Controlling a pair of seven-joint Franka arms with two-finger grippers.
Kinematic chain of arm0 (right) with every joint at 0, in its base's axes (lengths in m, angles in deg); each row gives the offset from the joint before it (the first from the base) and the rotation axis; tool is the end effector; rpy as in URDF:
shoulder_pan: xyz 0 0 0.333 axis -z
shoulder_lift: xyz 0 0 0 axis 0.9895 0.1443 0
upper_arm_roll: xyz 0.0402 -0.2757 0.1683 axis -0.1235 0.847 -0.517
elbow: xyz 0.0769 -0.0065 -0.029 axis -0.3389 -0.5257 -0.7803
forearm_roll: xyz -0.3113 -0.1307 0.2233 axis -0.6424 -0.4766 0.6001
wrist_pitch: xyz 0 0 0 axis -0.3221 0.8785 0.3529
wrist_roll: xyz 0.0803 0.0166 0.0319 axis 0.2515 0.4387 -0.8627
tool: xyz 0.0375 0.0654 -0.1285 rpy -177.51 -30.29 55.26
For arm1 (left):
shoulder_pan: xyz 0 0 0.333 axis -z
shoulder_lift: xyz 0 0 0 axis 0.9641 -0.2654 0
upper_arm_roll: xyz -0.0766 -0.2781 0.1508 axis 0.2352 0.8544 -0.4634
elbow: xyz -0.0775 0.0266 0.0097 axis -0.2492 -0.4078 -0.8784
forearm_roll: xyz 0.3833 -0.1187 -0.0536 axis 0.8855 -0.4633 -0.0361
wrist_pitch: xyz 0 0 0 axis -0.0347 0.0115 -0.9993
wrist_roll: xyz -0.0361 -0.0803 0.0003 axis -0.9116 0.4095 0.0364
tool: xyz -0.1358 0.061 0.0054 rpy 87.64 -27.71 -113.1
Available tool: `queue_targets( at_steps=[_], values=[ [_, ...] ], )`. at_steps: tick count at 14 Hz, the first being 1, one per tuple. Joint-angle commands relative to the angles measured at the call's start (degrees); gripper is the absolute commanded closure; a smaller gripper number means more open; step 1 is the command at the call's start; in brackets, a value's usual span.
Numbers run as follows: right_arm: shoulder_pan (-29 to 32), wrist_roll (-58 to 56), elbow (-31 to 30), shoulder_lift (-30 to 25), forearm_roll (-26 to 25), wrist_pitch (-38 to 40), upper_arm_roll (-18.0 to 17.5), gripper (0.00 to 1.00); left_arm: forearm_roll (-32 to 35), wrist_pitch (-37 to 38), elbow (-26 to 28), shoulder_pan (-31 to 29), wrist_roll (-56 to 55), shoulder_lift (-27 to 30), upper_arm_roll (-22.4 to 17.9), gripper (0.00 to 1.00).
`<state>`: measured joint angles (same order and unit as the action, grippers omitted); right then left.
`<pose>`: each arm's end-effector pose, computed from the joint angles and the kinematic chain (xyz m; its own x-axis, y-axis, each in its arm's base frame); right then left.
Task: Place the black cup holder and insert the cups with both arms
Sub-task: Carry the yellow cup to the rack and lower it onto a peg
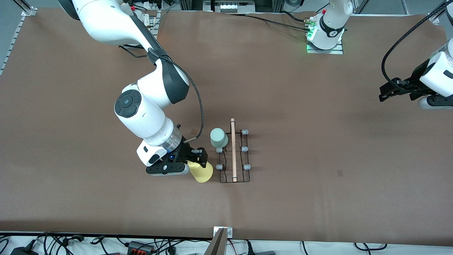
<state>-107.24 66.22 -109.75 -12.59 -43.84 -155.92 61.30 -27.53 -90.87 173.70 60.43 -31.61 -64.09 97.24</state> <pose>0.7312 0.4049 0.3724 0.9608 -0.0738 0.2674 0.0190 -0.9442 -0.3289 0.5796 -0.0033 0.5521 0.9981 0.0593 -0.0152 0.0592 -0.9982 -0.0040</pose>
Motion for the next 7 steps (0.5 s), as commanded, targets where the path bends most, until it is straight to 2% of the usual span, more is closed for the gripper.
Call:
queue_targets(
  at_steps=[1, 7],
  values=[
    [-3.0, 2.3, 0.9, 1.9, 0.4, -2.6, -0.2, 0.82, -2.0, -0.1, 0.2, -0.9, 0.7, 0.1, 0.2, 0.0],
    [-4.3, 2.3, 0.7, 3.7, 0.3, -4.5, -0.2, 0.82, -1.9, -0.5, -0.1, -1.4, 1.7, -0.1, 0.1, 0.0]
  ],
)
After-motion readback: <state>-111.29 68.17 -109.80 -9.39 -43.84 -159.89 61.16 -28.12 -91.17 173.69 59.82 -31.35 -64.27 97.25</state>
